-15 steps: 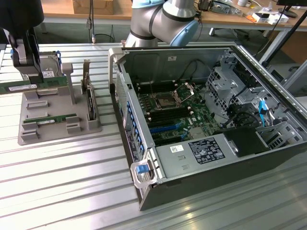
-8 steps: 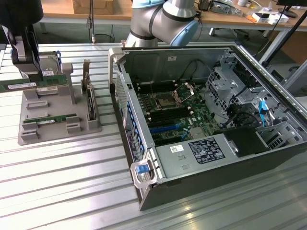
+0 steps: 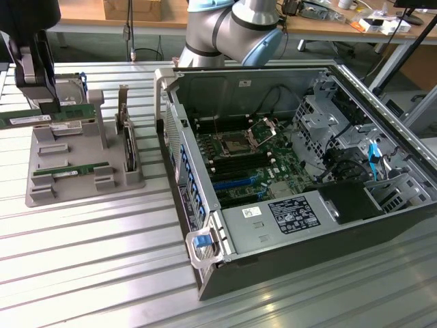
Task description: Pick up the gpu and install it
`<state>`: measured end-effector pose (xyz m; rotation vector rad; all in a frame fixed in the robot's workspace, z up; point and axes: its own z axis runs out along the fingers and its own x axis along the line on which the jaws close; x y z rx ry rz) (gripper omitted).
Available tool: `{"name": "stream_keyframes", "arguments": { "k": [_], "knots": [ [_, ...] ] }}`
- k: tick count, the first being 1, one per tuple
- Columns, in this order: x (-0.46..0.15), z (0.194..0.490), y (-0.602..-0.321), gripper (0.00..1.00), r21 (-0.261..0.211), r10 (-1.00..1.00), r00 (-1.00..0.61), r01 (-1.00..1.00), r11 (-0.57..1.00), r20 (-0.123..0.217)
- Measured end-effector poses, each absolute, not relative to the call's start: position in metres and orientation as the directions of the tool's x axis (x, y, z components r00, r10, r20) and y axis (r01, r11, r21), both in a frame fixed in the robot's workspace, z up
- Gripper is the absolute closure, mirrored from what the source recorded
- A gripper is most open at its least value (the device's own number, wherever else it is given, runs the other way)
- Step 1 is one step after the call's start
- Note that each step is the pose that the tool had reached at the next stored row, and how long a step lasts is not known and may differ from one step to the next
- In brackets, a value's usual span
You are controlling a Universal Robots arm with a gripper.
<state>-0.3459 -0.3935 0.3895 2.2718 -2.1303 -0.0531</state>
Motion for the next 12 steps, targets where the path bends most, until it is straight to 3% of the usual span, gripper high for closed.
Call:
{"name": "stream_keyframes", "arguments": {
  "k": [12],
  "knots": [
    [-0.3459, 0.3974, -0.3935, 0.87, 0.043, -0.998, 0.064, -0.997, -0.064, -0.007]
  ]
}}
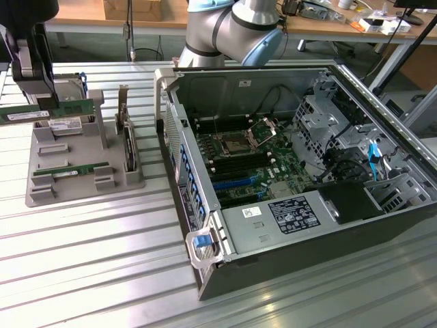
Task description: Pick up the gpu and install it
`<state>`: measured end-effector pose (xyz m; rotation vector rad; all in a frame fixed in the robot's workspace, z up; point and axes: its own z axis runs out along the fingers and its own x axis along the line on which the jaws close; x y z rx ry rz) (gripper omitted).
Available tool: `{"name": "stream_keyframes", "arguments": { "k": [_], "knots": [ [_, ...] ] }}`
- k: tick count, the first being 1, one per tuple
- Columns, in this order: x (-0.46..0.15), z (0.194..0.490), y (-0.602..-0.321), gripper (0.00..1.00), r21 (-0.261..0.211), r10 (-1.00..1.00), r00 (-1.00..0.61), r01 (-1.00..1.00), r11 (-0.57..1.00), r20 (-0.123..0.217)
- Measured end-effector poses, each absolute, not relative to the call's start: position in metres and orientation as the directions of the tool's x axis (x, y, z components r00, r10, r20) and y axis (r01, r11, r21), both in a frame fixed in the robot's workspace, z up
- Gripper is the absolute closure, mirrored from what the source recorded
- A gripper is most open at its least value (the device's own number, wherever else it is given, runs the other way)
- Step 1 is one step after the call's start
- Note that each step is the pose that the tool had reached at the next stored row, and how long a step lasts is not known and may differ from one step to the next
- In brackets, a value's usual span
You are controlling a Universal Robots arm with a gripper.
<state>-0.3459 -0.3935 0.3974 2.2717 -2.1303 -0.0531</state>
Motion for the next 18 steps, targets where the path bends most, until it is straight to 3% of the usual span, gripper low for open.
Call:
{"name": "stream_keyframes", "arguments": {
  "k": [18],
  "knots": [
    [-0.346, 0.413, -0.393, 0.87, 0.043, -0.998, 0.064, -0.997, -0.064, -0.006]
  ]
}}
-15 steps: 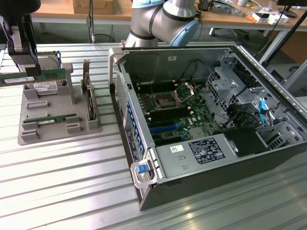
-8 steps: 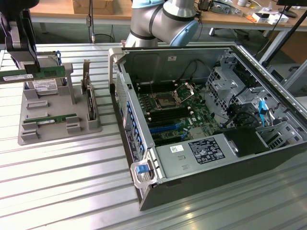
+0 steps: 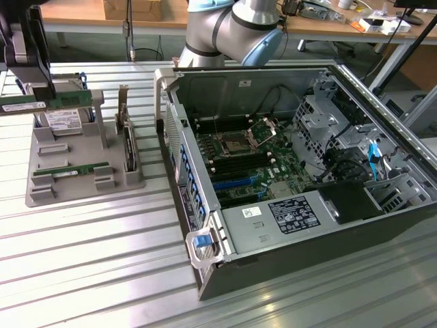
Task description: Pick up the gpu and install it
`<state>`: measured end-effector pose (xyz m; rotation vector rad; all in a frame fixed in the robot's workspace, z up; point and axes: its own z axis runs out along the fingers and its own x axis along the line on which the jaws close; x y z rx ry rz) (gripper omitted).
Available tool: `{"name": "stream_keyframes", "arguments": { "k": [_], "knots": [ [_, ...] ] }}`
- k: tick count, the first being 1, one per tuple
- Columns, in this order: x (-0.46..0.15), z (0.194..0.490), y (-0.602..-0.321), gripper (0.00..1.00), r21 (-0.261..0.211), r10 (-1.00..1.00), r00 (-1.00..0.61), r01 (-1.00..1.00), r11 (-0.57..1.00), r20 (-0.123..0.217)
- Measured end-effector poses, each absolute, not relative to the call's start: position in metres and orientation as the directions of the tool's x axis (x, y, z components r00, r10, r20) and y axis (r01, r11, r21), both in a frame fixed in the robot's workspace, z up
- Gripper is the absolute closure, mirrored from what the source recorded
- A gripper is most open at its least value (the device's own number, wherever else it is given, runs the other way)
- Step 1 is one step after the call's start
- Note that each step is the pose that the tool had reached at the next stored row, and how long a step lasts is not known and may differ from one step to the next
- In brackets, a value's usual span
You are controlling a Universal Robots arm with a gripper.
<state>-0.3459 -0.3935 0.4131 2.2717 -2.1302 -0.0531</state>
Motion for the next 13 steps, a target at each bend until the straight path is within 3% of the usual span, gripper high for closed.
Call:
{"name": "stream_keyframes", "arguments": {
  "k": [13],
  "knots": [
    [-0.3459, 0.4229, -0.3935, 0.87, 0.043, -0.998, 0.064, -0.997, -0.064, -0.007]
  ]
}}
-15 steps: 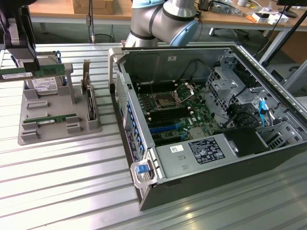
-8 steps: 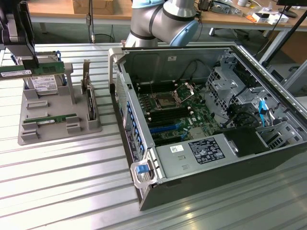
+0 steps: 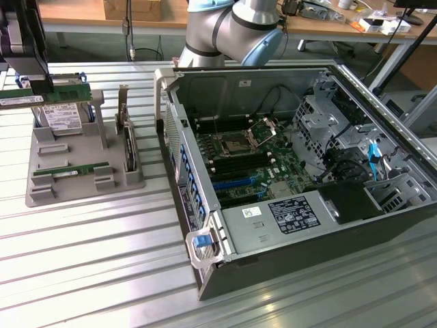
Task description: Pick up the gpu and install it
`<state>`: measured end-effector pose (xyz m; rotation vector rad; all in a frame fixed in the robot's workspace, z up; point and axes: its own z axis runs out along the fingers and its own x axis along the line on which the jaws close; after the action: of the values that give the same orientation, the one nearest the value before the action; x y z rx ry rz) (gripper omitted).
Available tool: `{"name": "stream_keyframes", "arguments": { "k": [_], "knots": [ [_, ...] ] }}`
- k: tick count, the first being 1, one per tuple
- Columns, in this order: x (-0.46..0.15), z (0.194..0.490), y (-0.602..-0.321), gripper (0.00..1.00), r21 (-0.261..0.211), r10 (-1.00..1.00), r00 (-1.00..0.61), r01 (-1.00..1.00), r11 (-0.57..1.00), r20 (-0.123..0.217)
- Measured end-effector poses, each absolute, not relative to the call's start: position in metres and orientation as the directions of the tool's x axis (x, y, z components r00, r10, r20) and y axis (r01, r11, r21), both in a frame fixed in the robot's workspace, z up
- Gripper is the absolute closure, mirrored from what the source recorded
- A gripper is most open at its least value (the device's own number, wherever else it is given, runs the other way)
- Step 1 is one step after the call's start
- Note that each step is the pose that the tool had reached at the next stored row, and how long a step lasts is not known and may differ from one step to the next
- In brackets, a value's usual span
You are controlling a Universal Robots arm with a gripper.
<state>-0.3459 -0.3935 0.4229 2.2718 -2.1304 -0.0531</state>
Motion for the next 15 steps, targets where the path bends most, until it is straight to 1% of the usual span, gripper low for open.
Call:
{"name": "stream_keyframes", "arguments": {
  "k": [15],
  "knots": [
    [-0.3386, 0.423, -0.3935, 0.87, 0.043, -0.998, 0.064, -0.997, -0.064, -0.006]
  ]
}}
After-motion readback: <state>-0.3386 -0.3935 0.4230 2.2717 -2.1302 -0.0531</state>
